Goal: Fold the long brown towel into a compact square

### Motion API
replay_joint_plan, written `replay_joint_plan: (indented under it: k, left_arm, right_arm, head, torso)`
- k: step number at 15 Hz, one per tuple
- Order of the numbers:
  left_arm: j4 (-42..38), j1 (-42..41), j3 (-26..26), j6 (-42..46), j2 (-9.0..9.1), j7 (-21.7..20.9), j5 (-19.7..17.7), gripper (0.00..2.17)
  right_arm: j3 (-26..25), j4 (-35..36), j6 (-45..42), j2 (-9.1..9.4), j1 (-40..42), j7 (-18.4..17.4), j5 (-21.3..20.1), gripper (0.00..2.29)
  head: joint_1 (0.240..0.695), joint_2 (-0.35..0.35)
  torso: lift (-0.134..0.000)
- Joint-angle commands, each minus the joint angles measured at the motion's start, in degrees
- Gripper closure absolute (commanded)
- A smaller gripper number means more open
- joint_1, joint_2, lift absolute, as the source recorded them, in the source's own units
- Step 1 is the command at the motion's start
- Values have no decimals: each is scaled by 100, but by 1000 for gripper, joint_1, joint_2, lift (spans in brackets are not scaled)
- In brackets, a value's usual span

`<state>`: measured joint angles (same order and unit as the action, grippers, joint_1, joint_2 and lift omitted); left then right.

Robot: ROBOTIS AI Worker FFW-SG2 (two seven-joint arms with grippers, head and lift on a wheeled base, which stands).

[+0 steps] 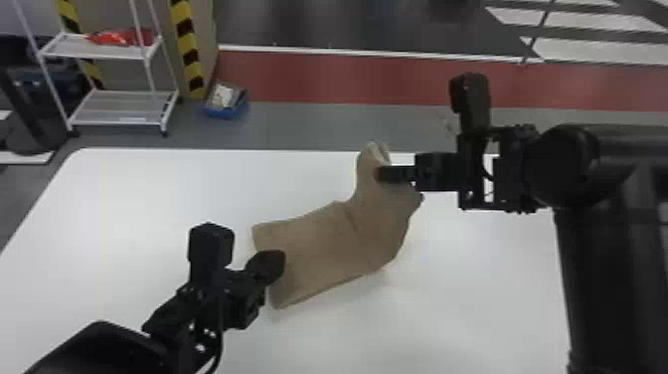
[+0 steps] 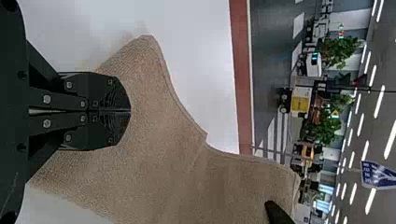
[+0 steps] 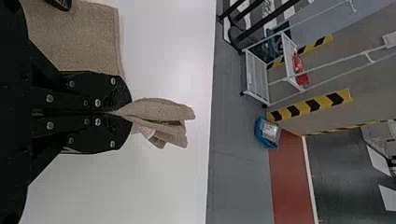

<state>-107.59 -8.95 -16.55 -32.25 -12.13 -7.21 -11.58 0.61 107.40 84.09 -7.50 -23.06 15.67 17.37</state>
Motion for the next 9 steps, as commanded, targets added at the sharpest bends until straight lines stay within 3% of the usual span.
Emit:
replay_joint_plan:
  k: [1,9]
  left_arm:
    - [292,113,-15,30,9,9,68,1966]
    - [766,262,-200,188,123,-52,59,1966]
  right_arm:
    - [202,44,113,47,65,-3,-6,1504]
    - [1011,168,201,293,135,-469,-50,1504]
  head:
    - [695,-74]
    - [695,-13]
  torso:
    - [-118]
    - [-118]
